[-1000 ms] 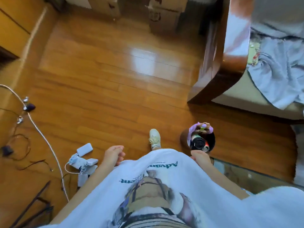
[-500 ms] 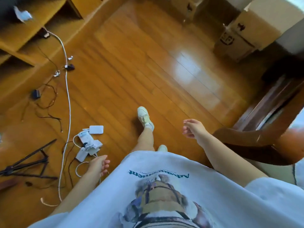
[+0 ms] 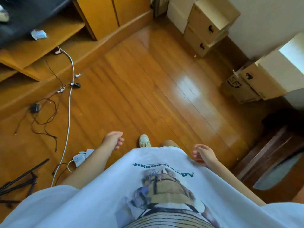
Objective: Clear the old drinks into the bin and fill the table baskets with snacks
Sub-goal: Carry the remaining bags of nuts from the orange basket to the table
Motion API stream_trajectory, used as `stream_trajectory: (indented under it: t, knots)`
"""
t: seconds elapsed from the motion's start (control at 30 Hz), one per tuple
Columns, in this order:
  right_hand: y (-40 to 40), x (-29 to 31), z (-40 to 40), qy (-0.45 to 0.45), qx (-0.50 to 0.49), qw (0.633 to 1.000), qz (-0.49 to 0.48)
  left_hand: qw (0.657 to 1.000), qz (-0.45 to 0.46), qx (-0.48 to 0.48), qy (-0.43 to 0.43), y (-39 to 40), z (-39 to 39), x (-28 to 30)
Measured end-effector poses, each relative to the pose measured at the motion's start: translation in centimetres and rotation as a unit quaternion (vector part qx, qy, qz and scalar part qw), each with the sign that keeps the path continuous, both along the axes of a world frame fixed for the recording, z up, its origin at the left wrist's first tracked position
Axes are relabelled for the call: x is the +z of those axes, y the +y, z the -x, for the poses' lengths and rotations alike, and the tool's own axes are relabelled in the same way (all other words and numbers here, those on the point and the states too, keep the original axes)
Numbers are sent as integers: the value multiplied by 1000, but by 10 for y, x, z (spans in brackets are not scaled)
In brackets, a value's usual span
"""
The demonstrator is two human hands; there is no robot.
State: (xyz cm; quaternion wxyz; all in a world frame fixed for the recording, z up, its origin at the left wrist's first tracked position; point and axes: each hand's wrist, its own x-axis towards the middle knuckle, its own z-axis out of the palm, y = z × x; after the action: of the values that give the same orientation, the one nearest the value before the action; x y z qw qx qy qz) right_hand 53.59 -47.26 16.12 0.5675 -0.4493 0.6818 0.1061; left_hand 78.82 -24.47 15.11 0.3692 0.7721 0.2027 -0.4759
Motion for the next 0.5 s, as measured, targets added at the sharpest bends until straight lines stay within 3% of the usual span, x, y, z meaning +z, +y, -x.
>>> stream_trajectory:
  t: [0.27,0.5]
  knots:
    - [-65,-14,-56,53,-73,996,-7,985,60,-159,-19,-116,-69,12]
    - [-171,-27,-168,26,-65,997,-16,995,30,-92,-14,-178,-158,9]
